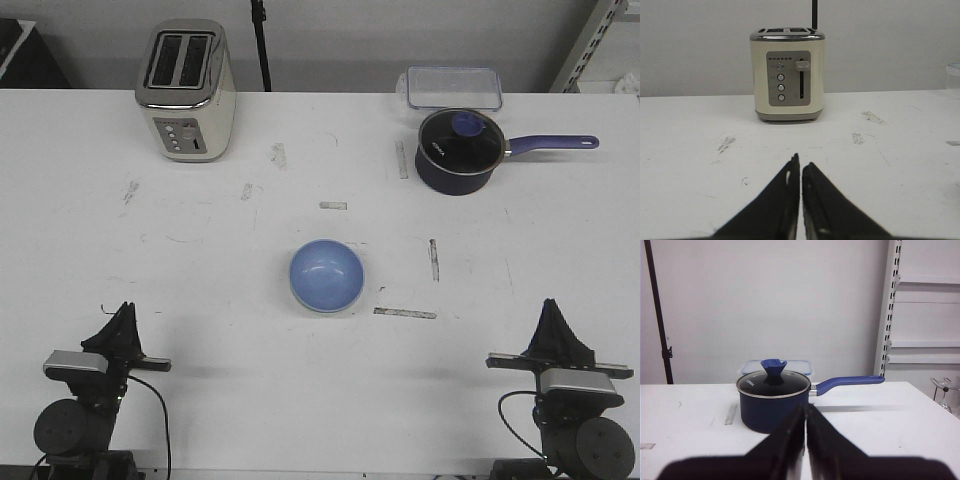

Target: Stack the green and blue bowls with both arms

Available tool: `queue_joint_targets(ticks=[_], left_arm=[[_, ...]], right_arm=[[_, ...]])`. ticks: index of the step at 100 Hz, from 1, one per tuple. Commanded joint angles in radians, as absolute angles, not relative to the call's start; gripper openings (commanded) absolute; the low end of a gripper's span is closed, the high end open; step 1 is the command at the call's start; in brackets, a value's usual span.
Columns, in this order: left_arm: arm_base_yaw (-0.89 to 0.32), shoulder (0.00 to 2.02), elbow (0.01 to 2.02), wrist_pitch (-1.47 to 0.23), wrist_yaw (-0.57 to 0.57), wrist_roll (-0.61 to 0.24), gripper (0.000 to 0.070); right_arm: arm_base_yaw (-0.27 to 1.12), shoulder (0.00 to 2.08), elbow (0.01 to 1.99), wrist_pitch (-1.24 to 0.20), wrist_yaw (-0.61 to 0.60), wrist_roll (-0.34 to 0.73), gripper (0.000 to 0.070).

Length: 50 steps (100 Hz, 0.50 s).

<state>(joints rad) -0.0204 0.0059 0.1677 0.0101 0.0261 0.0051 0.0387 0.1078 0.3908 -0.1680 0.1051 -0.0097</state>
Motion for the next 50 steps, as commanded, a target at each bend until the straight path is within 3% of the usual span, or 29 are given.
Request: queue_joint_targets(ticks=[1, 37, 50], left_arm=[[-0.021, 0.003, 0.154, 0.042, 0.011, -0.001, 0.0003], [-0.021, 0.003, 0.014, 0.235, -0.019, -0.001, 0.0003], [-0.021, 0.003, 0.012, 0.215, -0.015, -0.002, 0.0003]], right_arm=[[0.040, 0.104, 0.396, -0.157, 0.105, 0.003, 0.0001], [0.040, 0.104, 0.396, -0.157, 0.105, 0.003, 0.0001], [0.040, 0.104, 0.396, -0.157, 0.105, 0.003, 0.0001]])
